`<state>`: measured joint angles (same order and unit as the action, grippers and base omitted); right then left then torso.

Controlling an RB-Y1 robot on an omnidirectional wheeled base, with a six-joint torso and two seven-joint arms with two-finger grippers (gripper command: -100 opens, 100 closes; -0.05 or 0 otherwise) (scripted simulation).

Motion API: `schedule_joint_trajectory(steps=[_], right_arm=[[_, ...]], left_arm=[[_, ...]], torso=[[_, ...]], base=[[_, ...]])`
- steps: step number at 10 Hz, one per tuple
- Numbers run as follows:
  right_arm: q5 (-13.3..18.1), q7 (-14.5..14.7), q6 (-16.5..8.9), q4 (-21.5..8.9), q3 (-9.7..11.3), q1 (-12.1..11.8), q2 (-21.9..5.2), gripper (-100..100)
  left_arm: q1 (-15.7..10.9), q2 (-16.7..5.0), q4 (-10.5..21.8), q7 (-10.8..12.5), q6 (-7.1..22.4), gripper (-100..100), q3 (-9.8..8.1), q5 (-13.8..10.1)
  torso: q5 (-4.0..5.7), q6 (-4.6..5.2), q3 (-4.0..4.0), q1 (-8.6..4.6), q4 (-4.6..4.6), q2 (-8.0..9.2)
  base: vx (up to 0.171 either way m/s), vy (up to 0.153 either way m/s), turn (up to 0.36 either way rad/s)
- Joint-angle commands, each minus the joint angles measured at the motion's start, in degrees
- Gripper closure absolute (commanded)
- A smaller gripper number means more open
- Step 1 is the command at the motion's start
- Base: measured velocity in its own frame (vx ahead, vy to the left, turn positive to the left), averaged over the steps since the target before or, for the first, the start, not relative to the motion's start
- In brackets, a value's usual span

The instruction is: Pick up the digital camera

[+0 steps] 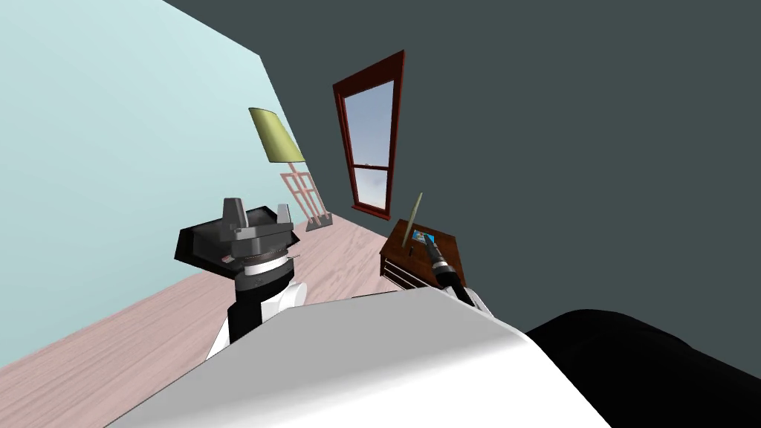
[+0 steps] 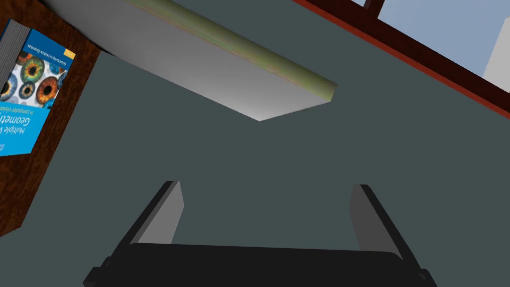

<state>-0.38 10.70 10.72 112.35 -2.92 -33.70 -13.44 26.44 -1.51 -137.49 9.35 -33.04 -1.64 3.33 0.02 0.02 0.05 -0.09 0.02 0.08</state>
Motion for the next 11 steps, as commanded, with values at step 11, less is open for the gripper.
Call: schedule_joint_trajectory(steps=[11], right_arm=[[-5.62,6.67,-16.59,-13.49,-4.08,-0.86,-4.09,-100]], left_arm=[[0.01,0.0,0.0,0.0,0.0,0,-0.01,0.0]], torso=[[0.02,0.01,-0.05,-0.08,-0.01,-0.08]], base=[[-0.004,-0.004,0.248]])
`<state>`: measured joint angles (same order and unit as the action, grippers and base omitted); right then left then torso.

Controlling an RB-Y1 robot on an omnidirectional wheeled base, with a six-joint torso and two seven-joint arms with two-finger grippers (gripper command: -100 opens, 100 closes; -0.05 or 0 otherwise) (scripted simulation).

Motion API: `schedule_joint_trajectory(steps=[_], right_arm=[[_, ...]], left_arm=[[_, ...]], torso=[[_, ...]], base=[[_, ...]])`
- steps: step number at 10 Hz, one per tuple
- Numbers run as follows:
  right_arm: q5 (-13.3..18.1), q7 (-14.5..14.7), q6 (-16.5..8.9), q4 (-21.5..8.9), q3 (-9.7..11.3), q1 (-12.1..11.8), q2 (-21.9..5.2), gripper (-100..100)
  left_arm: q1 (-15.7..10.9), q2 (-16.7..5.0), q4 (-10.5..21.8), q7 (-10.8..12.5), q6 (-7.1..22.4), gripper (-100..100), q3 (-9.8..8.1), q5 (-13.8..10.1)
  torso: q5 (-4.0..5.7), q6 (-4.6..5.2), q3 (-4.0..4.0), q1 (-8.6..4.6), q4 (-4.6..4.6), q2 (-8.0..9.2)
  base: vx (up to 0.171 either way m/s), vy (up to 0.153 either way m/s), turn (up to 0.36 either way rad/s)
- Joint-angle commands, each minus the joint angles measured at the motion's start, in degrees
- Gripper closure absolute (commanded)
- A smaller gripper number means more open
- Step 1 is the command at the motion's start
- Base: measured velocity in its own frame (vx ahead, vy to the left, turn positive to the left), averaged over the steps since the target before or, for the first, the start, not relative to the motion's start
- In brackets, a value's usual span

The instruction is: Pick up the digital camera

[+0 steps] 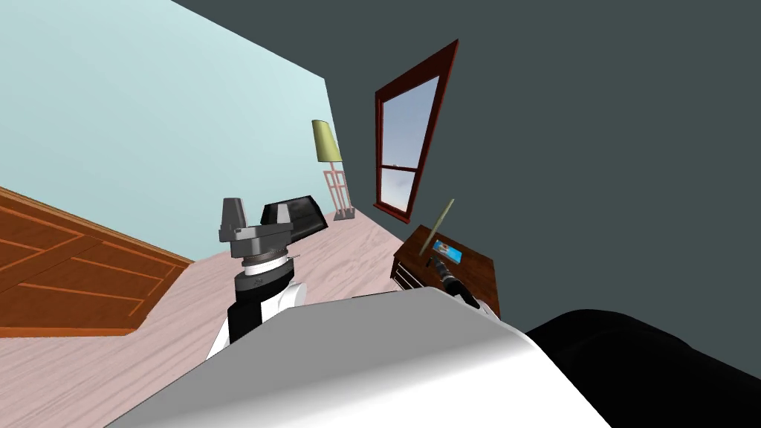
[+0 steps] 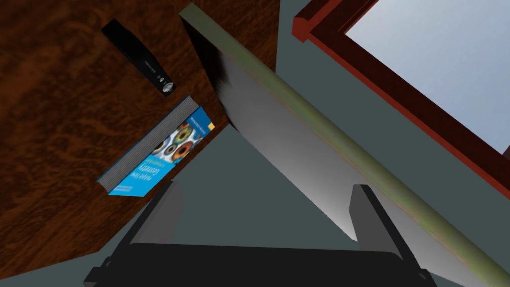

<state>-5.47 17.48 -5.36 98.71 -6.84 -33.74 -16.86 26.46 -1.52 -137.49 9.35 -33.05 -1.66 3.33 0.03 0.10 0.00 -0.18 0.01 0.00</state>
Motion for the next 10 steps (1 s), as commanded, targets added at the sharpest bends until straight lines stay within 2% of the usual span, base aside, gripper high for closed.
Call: schedule_joint_trajectory(steps=[1,2,3,4,5,6,7,9,10], right_arm=[[-1.81,0.9,-2.86,-2.43,-0.91,-1.07,-1.36,-100],[-3.14,1.84,-5.06,-4.33,-1.64,-1.29,-2.0,-100],[-3.14,1.84,-5.8,-4.98,-1.64,-1.29,-2.0,-100],[-4.52,2.71,-8.07,-6.7,-2.36,-1.5,-2.58,-100],[-4.52,2.71,-8.34,-7.48,-2.36,-1.5,-2.58,-100],[-5.94,3.49,-10.23,-9.91,-3.06,-1.68,-3.1,-100],[-5.94,3.49,-10.8,-9.91,-3.06,-1.68,-3.1,-100],[-8.85,4.83,-15.13,-14.02,-4.39,-1.98,-3.93,-100],[-8.85,4.83,-15.41,-14.53,-4.39,-1.98,-3.93,-100]], left_arm=[[0.0,0.0,0.0,0.0,0.0,0,0.0,0.0],[-0.01,0.0,0.0,0.0,0.0,0,0.01,0.0],[-0.01,0.0,0.0,0.0,0.0,0,0.0,0.0],[0.0,0.0,0.0,0.0,0.0,0,0.0,0.0],[-0.01,0.0,0.0,0.0,0.0,0,0.0,0.0],[0.01,0.0,0.0,0.0,0.0,0,-0.01,0.0],[-0.01,0.0,0.0,0.0,0.0,0,0.0,0.0],[-0.01,0.0,0.0,0.0,0.0,0,0.0,0.0],[0.0,-0.01,0.0,0.0,0.0,0,0.0,0.0]], torso=[[0.0,0.0,0.0,0.0,0.0,0.0],[0.0,-0.07,0.0,-0.02,0.01,-0.02],[0.01,-0.03,-0.01,-0.08,0.0,-0.02],[0.01,0.0,-0.01,-0.09,0.0,-0.02],[0.02,-0.07,-0.02,-0.08,0.0,-0.05],[0.02,0.02,-0.03,-0.06,-0.01,-0.05],[0.01,-0.04,-0.03,-0.05,0.0,-0.05],[0.01,-0.05,-0.03,-0.08,0.0,-0.06],[0.02,-0.02,-0.03,-0.17,-0.01,-0.05]], base=[[0.004,-0.011,0.356],[0.01,-0.032,0.414],[0.012,-0.031,0.244],[0.012,-0.026,0.424],[0.009,-0.028,0.169],[0.011,-0.024,0.341],[0.01,-0.029,0.17],[0.009,-0.042,0.399],[0.012,-0.05,0.186]])
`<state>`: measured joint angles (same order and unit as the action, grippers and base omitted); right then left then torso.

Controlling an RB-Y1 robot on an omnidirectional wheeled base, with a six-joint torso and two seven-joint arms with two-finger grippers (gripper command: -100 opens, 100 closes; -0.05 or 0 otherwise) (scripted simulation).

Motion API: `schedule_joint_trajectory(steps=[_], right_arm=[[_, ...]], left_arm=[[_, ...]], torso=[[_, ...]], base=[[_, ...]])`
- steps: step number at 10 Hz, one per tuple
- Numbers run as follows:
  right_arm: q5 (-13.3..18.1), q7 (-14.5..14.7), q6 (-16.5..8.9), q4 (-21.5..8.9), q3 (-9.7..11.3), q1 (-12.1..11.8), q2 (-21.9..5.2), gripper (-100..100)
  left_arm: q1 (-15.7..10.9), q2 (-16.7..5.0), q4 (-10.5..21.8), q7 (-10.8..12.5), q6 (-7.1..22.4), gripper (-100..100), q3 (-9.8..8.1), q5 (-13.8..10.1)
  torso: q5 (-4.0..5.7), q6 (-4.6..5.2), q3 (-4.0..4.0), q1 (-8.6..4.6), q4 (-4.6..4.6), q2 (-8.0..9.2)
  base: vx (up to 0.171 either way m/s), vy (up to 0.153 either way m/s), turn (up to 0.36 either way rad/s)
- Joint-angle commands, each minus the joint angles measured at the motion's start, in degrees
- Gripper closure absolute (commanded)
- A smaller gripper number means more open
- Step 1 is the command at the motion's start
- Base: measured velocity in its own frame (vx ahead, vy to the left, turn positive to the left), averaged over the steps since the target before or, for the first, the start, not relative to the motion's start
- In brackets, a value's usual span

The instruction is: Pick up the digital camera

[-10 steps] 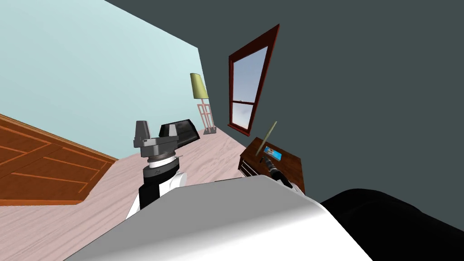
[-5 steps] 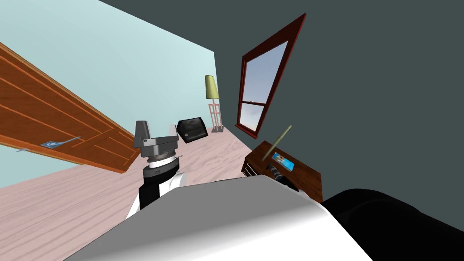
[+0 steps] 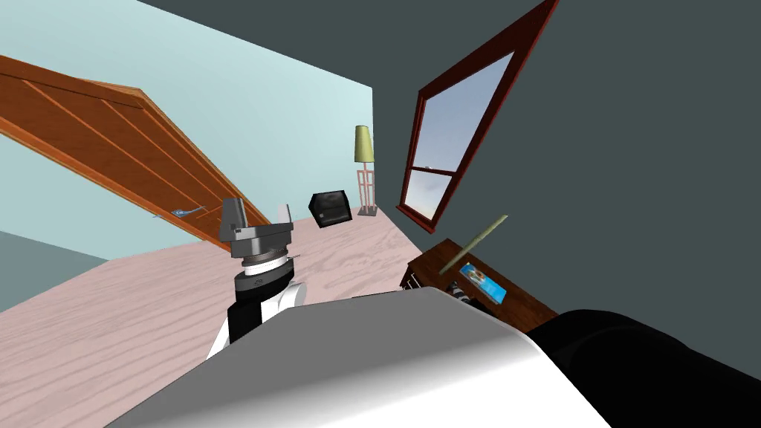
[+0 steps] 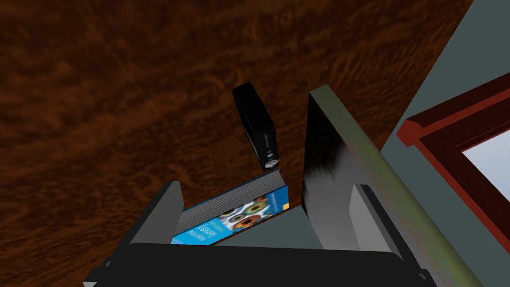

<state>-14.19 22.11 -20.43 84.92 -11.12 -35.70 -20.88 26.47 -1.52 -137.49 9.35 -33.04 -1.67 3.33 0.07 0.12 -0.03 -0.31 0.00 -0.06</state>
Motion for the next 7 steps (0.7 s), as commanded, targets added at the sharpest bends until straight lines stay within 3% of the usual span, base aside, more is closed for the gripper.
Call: schedule_joint_trajectory(steps=[1,2,3,5,7], right_arm=[[-1.59,0.76,-2.47,-2.86,-0.73,-0.14,-0.22,-100],[-3.03,1.25,-3.81,-4.84,-1.31,-0.26,-0.48,-100],[-3.03,1.25,-4.48,-4.93,-1.31,-0.26,-0.48,-100],[-5.79,2.03,-7.89,-8.61,-2.36,-0.46,-0.95,-100],[-7.08,2.33,-9.69,-10.25,-2.82,-0.57,-1.17,-100]], left_arm=[[0.0,0.0,0.0,0.0,0.0,0,0.0,0.0],[-0.01,0.0,0.0,0.0,0.0,0,0.01,0.0],[-0.01,0.0,0.0,0.0,0.0,0,0.0,0.0],[-0.01,0.0,0.0,0.0,0.0,0,0.0,0.0],[0.01,0.0,0.0,0.0,0.0,0,-0.01,0.0]], torso=[[0.0,0.0,0.0,0.0,0.0,0.0],[-0.01,-0.06,0.0,0.0,0.0,-0.01],[0.0,-0.05,-0.02,-0.07,0.0,-0.04],[-0.01,-0.04,-0.02,0.01,0.0,-0.03],[0.0,0.03,-0.01,-0.04,-0.01,-0.02]], base=[[0.012,-0.041,0.398],[0.019,-0.068,0.481],[0.013,-0.057,0.174],[0.006,-0.05,0.383],[-0.002,-0.054,0.27]])
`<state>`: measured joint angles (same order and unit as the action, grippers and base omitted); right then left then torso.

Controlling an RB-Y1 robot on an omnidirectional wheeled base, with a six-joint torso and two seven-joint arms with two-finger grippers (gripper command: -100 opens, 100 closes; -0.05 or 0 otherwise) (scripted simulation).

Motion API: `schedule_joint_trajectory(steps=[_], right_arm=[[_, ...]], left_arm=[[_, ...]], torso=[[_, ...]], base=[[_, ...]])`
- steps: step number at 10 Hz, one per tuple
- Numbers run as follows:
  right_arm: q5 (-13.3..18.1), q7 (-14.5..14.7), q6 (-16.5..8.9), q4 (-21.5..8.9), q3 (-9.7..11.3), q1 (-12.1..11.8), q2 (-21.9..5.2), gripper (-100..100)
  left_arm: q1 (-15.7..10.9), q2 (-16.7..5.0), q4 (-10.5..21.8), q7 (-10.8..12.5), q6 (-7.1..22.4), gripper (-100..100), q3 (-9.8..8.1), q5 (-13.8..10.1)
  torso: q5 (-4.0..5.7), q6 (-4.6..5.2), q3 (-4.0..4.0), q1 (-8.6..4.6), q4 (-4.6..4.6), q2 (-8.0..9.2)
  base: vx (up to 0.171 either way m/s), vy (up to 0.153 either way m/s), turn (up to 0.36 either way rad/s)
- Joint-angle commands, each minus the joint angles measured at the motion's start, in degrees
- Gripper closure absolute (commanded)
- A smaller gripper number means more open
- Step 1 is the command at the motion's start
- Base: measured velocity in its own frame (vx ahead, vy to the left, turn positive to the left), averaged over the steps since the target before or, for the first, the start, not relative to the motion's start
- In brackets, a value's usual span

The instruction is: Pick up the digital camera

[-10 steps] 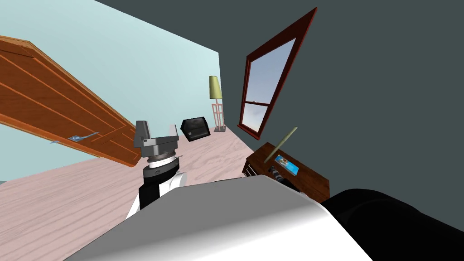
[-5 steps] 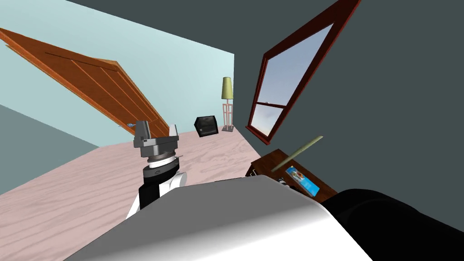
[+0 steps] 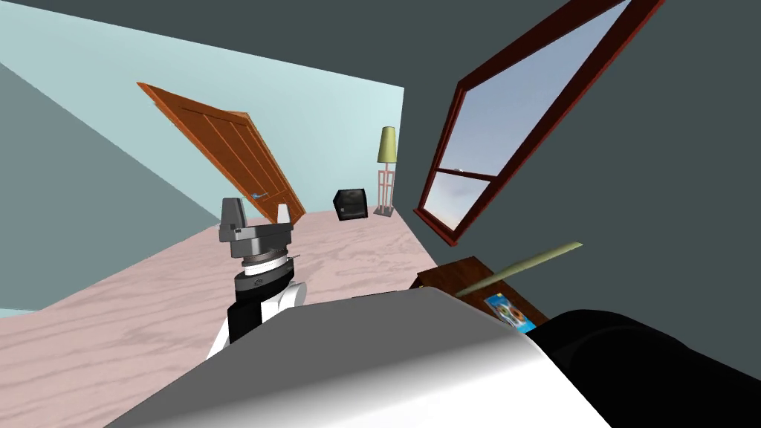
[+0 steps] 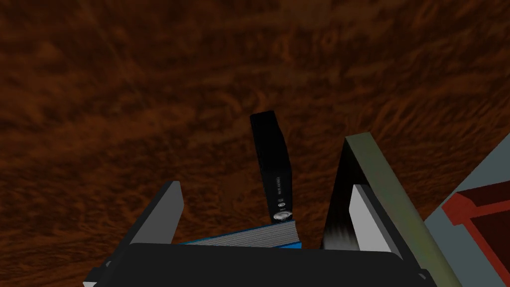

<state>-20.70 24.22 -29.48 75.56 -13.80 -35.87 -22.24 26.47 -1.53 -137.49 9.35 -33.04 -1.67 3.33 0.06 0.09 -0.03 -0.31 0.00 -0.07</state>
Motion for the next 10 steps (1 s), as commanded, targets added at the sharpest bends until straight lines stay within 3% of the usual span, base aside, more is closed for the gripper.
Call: schedule_joint_trajectory(steps=[1,5,9,10], right_arm=[[-1.78,0.47,-2.09,-2.39,-0.55,-0.5,-0.02,-100],[-5.68,1.03,-6.45,-6.97,-1.73,-0.94,-0.79,-100],[-7.74,1.14,-8.44,-9.09,-2.24,-1.22,-1.25,-100],[-7.55,1.28,-7.8,-8.91,-2.1,-1.06,-1.31,-100]], left_arm=[[0.0,0.0,0.0,0.0,0.0,0,0.0,0.0],[0.01,0.0,0.0,0.0,0.0,0,-0.01,0.0],[0.01,0.0,0.0,0.0,0.0,0,-0.01,0.0],[0.01,0.0,0.0,0.0,0.0,0,-0.01,0.0]], torso=[[0.0,0.0,0.0,0.0,0.0,0.0],[0.02,0.03,0.0,-0.1,0.0,0.01],[0.0,0.04,-0.01,0.05,0.0,-0.01],[0.0,0.07,0.0,-0.01,-0.01,0.01]], base=[[-0.007,-0.065,0.4],[-0.02,-0.073,0.389],[-0.024,-0.04,0.187],[-0.013,-0.028,0.039]])
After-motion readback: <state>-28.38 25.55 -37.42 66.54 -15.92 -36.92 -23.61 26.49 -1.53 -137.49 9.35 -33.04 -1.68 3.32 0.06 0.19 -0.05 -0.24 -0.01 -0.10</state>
